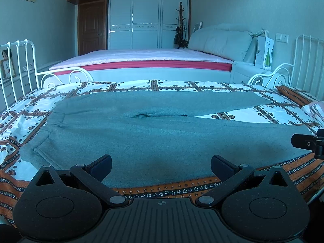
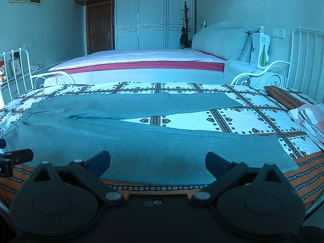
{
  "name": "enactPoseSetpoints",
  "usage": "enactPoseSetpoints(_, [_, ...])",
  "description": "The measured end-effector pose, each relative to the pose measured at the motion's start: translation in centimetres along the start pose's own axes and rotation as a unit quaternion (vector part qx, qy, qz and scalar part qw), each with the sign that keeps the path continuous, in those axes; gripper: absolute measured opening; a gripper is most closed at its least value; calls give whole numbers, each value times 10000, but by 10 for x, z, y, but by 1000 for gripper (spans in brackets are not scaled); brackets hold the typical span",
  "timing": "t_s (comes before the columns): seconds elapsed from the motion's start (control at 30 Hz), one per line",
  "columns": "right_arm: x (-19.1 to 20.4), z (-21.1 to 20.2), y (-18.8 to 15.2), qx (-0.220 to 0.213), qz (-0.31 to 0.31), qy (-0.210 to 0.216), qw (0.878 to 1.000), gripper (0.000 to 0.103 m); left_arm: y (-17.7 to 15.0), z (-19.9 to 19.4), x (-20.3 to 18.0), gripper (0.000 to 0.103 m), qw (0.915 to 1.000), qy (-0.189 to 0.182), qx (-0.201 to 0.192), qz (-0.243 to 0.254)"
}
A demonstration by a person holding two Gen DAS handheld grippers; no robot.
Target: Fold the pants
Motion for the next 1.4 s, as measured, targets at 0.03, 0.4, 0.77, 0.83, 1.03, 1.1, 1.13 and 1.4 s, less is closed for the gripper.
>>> enactPoseSetpoints(0.03, [1, 1, 0, 4, 5, 0, 10000, 95, 0, 0, 0, 103, 10000, 1, 0, 5])
enactPoseSetpoints(0.4, [-1, 2, -2, 15, 10, 2, 10000, 95, -1, 1, 1, 103, 10000, 6, 13, 23])
enactPoseSetpoints(0.77, [-1, 2, -2, 23, 5, 0, 10000, 95, 0, 0, 1, 103, 10000, 0, 8, 16])
enactPoseSetpoints(0.83, [-1, 2, -2, 25, 9, 1, 10000, 95, 0, 0, 1, 103, 10000, -3, 11, 12])
enactPoseSetpoints(1.03, [-1, 2, -1, 25, 5, 1, 10000, 95, 1, 0, 0, 103, 10000, 2, 4, 16])
enactPoseSetpoints(1.1, [-1, 1, -2, 16, 11, -3, 10000, 95, 0, 0, 0, 103, 10000, 7, 0, 19])
enactPoseSetpoints(1.13, [-1, 2, -2, 13, 16, -3, 10000, 95, 0, 0, 0, 103, 10000, 11, -2, 18])
enactPoseSetpoints(1.4, [-3, 1, -3, 14, 19, -2, 10000, 95, 0, -1, 0, 103, 10000, 4, -8, 17])
Point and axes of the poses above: each gripper's, at about its wrist camera, not at the fingertips, and z roughly the way its jaws point, x to its left, y to its top, the point moved 4 cm from there along z, roughly the way its jaws point, and after that the axes turned 12 degrees about -z, right-handed, at the moved point
